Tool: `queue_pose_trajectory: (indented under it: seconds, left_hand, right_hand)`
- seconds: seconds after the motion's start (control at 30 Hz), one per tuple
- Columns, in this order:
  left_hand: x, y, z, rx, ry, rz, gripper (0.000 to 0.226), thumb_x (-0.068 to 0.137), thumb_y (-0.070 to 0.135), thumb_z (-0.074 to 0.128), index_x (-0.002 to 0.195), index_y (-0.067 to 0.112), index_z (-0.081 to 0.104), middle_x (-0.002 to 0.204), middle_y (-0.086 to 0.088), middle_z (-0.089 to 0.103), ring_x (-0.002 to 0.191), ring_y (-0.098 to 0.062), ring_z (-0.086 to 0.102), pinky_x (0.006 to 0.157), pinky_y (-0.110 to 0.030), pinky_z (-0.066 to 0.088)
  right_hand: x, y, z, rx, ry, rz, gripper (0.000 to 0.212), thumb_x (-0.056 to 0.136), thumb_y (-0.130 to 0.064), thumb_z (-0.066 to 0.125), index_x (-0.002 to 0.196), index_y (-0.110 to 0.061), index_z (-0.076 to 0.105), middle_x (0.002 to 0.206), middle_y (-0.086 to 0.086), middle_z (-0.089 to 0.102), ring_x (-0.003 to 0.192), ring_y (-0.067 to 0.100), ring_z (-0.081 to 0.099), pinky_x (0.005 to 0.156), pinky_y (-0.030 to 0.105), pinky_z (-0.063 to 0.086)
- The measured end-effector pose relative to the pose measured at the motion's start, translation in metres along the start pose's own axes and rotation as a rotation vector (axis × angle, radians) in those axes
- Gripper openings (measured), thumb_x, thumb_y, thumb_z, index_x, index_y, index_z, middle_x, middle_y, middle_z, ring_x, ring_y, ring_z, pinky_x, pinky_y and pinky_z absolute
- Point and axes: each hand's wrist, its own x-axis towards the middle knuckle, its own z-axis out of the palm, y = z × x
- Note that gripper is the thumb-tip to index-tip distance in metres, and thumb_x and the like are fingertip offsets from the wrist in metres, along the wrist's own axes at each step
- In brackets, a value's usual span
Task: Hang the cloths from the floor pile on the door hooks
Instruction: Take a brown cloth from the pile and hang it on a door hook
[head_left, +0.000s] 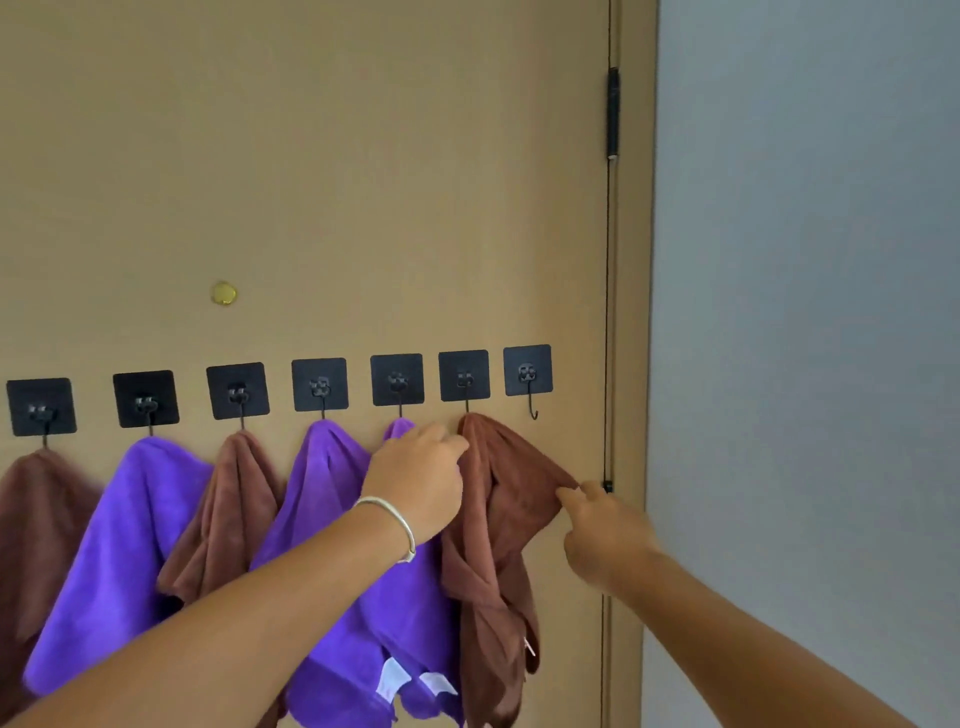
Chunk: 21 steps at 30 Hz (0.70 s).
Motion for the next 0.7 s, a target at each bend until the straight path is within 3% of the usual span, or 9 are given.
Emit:
queue_pose_trajectory:
  seconds: [0.1, 0.23, 0.43, 0.7]
  left_hand:
    - [0.002, 0.002, -0.004, -0.058, 0.120, 0.127, 0.041, 0.091, 0.034, 0.046, 0.132, 0.028, 0.052, 0.127, 0.005, 0.054, 0.119, -0.021, 0.047, 0.098, -0.037, 0.034]
    - [-0.007, 0.013, -0.009, -0.073, 0.126, 0.219, 0.051, 0.092, 0.044, 0.045, 0.140, 0.030, 0.041, 0.138, 0.004, 0.046, 0.132, -0.021, 0.033, 0.110, -0.042, 0.024]
    - [-0.035, 0.056, -0.021, -0.281, 0.139, 0.400, 0.058, 0.094, 0.042, 0.043, 0.148, 0.028, 0.027, 0.152, -0.001, 0.032, 0.143, -0.021, 0.018, 0.115, -0.048, 0.016]
    - [-0.086, 0.156, -0.067, -0.542, 0.145, 0.706, 0.064, 0.091, 0.037, 0.047, 0.150, 0.028, 0.026, 0.153, -0.003, 0.032, 0.143, -0.021, 0.022, 0.114, -0.043, 0.018]
  right_hand:
    - [-0.021, -0.006, -0.024, 0.032, 0.048, 0.136, 0.049, 0.089, -0.017, 0.041, 0.137, -0.024, 0.037, 0.129, 0.004, 0.046, 0.108, 0.028, 0.054, 0.080, 0.034, 0.047]
    - [-0.062, -0.013, -0.057, -0.026, 0.129, 0.218, 0.044, 0.090, -0.020, 0.045, 0.135, -0.019, 0.040, 0.134, 0.003, 0.044, 0.113, 0.027, 0.052, 0.086, 0.034, 0.046]
    - [-0.155, -0.021, -0.094, -0.134, 0.267, 0.284, 0.050, 0.094, -0.024, 0.042, 0.142, -0.018, 0.032, 0.143, 0.000, 0.039, 0.120, 0.023, 0.048, 0.089, 0.032, 0.045]
    - [-0.298, -0.017, -0.158, -0.372, 0.337, 0.555, 0.053, 0.089, -0.021, 0.049, 0.141, -0.020, 0.037, 0.134, 0.001, 0.049, 0.114, 0.026, 0.051, 0.086, 0.034, 0.043]
